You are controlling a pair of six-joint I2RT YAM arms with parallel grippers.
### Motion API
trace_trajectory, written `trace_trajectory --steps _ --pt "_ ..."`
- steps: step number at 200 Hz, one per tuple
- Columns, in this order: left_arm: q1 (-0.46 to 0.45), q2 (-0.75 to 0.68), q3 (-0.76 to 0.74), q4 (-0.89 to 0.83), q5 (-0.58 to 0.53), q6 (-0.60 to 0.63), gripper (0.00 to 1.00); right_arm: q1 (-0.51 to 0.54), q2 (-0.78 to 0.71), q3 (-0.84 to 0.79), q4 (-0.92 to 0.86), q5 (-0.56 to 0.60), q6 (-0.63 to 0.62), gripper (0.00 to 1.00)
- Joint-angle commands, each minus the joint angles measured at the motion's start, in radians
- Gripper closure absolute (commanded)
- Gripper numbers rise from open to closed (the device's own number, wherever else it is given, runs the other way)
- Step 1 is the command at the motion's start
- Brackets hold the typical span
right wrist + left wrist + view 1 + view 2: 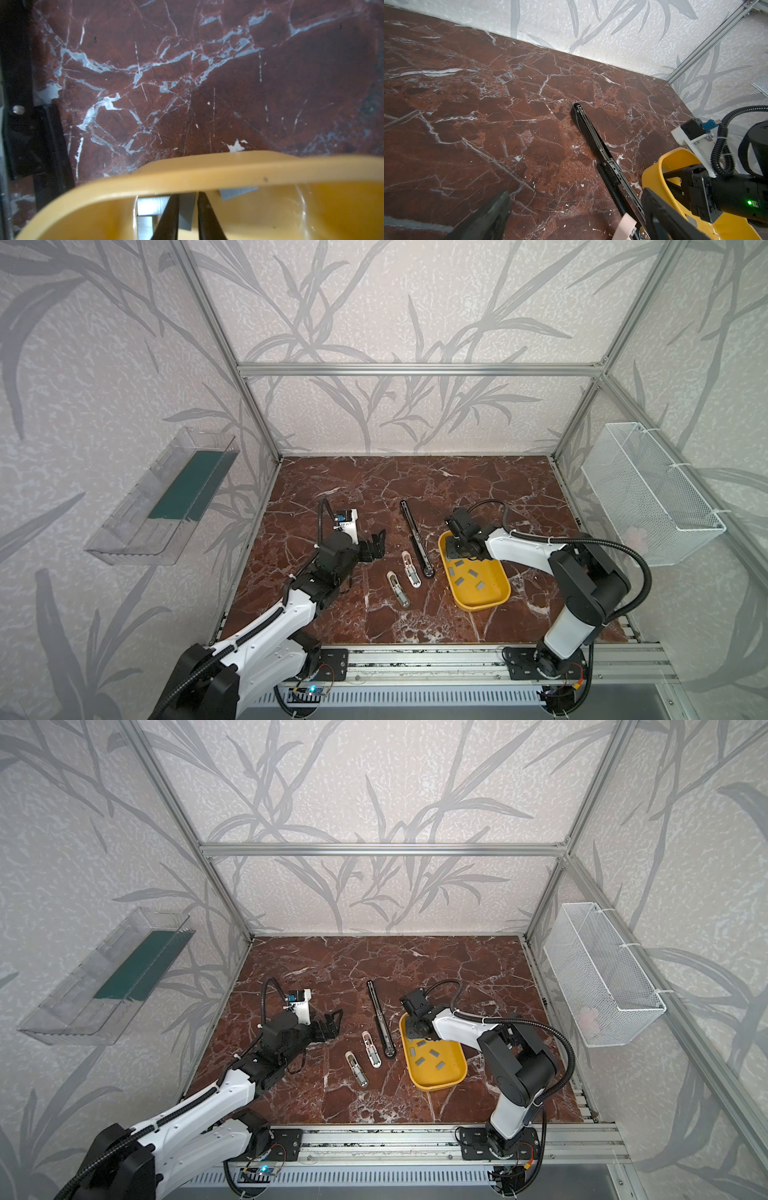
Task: Load the staples into the stapler
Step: 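Lower the right gripper into the yellow tray and grasp a staple strip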
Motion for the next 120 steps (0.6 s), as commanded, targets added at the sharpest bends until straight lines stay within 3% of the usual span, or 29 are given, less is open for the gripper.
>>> trace_trajectory --steps 1,120 --pt "-0.001 -0.005 -0.002 0.004 -0.009 0.002 0.02 -0.003 0.031 0.019 -0.068 0.015 -0.005 0.81" --pt "-0.002 0.004 0.000 0.005 -0.008 0.004 0.02 -0.002 -0.003 -0.008 -0.055 0.015 0.003 0.82"
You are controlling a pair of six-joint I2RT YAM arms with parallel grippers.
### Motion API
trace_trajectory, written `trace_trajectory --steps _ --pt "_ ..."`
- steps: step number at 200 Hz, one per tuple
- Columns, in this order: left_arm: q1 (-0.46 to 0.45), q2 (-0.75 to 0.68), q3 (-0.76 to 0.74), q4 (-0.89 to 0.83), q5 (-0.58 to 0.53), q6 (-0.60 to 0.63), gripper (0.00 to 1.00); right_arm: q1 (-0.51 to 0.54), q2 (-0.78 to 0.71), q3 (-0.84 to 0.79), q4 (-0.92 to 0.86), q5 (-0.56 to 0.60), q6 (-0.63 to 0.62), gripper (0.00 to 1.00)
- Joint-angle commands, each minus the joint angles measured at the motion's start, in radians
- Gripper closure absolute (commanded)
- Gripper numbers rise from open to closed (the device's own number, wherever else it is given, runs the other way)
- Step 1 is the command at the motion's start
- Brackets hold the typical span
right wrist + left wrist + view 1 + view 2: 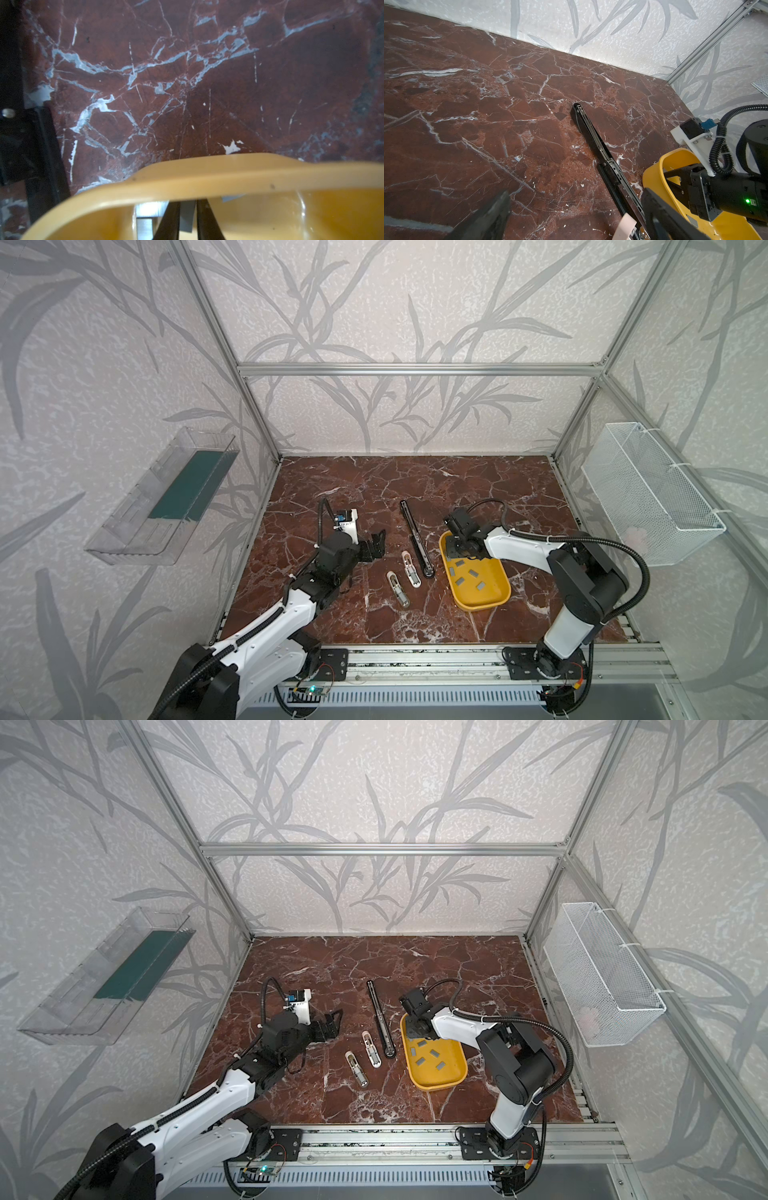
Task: Load the staples into the stapler
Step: 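Lower the right gripper into the yellow tray and grasp a staple strip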
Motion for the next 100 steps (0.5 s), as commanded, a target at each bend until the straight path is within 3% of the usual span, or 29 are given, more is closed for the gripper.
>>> trace_trajectory --steps 1,50,100 --pt "-0.002 0.004 0.000 0.005 -0.008 0.004 0.02 -0.002 -0.009 -0.017 -0.037 -0.002 -0.002 0.82" --pt "-0.001 0.010 0.002 0.008 -0.006 0.004 0.02 -0.003 0.025 0.006 -0.059 -0.016 -0.001 0.76" --pt "-0.001 0.016 0.004 0.007 -0.007 0.004 0.02 -0.002 0.024 0.004 -0.066 -0.010 0.004 0.80"
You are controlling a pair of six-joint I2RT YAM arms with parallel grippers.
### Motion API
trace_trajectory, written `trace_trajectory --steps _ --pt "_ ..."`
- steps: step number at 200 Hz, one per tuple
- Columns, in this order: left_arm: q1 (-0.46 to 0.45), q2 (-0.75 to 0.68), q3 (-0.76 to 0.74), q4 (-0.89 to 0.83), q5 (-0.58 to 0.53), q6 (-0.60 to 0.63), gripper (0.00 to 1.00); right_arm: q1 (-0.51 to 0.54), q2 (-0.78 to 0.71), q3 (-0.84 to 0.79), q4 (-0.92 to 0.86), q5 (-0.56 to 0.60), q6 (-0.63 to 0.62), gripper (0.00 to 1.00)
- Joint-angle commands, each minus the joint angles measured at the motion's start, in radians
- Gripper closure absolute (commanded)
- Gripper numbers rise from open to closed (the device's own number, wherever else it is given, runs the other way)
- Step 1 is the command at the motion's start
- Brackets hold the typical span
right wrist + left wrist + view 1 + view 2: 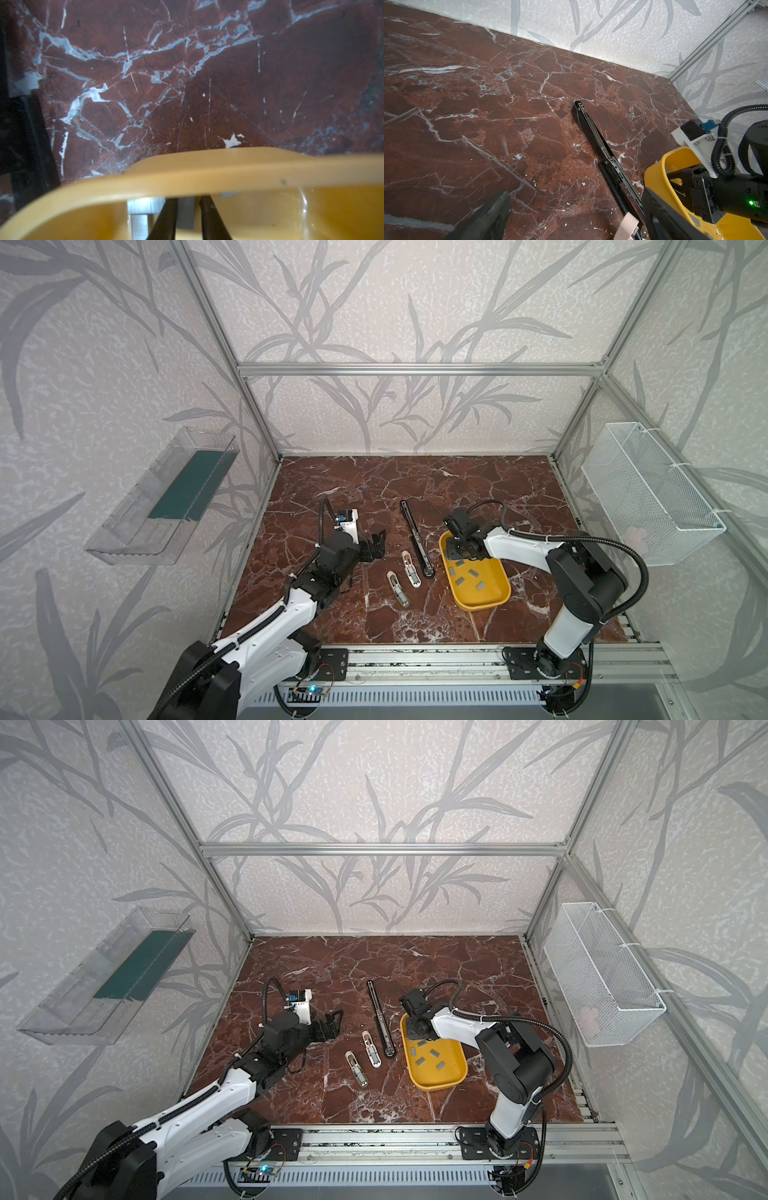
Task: Load the staples into the stapler
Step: 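Lower the right gripper into the yellow tray and grasp a staple strip, then carry the held strip with the right gripper to the black long stapler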
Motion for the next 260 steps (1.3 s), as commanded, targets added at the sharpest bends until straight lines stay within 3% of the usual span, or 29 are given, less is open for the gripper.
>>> trace_trajectory --steps 1,172,260 --pt "-0.001 0.004 0.005 0.008 -0.007 0.004 0.02 -0.003 0.018 0.003 -0.044 0.000 0.004 0.80" --pt "-0.001 0.011 0.006 0.010 -0.004 0.003 0.02 -0.003 0.055 0.029 -0.054 -0.017 -0.005 0.78" --pt "-0.002 0.013 0.001 0.015 -0.001 -0.005 0.02 -0.002 0.028 0.018 -0.048 -0.017 -0.010 0.87"
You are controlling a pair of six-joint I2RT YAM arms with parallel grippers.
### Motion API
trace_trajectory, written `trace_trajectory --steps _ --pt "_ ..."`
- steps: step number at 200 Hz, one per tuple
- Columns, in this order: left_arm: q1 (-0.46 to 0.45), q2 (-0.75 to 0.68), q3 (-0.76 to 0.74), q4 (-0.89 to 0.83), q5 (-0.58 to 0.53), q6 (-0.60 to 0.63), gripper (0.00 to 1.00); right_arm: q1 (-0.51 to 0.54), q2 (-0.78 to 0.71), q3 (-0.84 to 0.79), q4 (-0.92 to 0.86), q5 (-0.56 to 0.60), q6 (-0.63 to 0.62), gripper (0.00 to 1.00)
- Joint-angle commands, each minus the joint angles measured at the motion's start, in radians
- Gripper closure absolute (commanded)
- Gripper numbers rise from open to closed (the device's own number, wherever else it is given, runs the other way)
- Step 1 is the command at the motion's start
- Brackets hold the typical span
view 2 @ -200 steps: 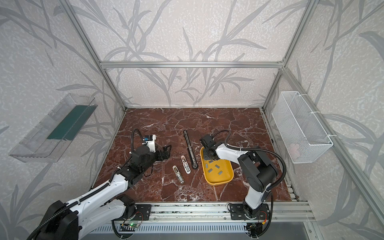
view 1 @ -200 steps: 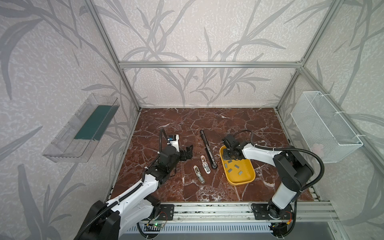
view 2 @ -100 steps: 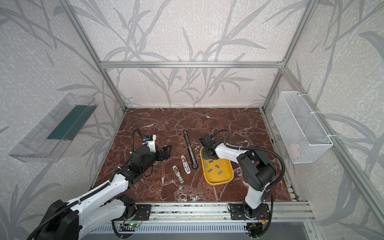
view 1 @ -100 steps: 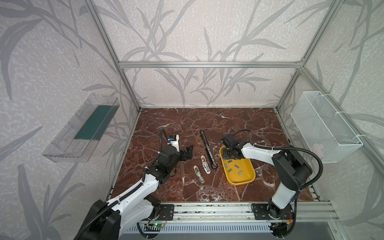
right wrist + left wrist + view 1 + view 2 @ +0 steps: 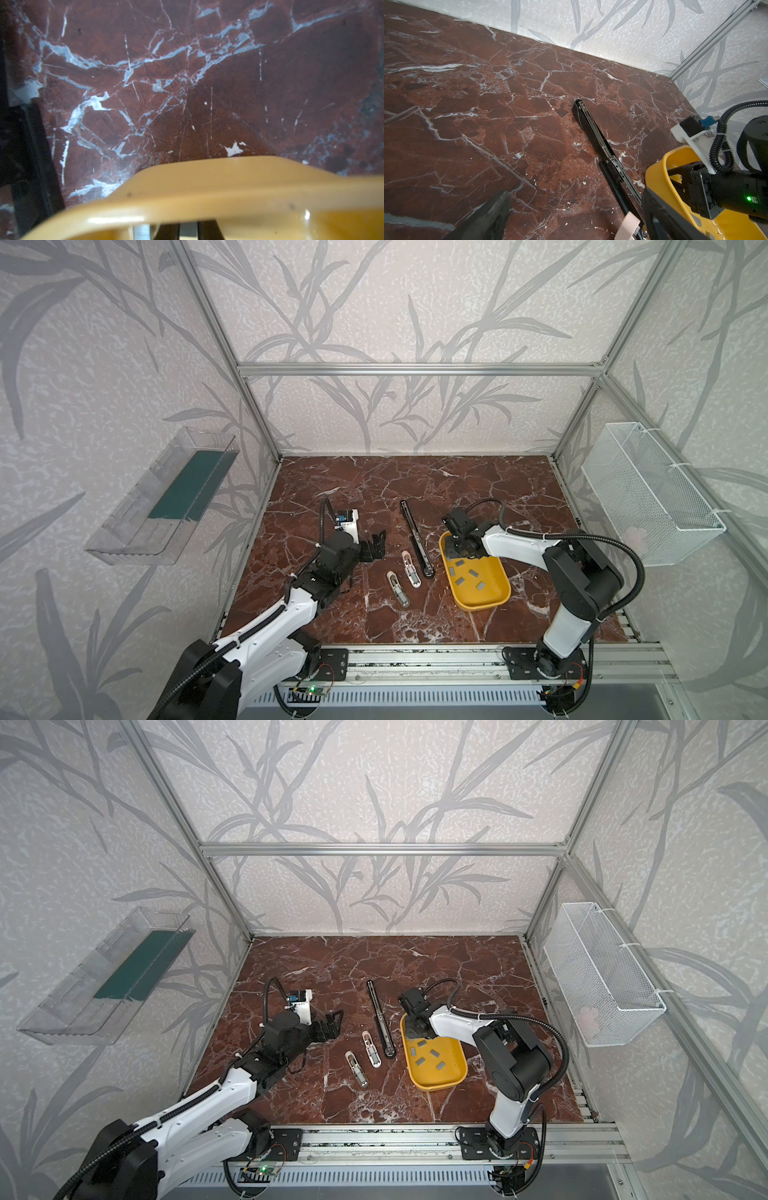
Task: Load the staples into the stapler
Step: 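Carry the held strip with the right gripper to the black long stapler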
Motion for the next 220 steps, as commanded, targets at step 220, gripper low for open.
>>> trace_trajectory --steps 220 --pt "0.005 0.077 0.025 0.027 -0.004 -0.023 0.01 0.480 -0.427 -0.113 0.186 0.261 -0.140 0.90"
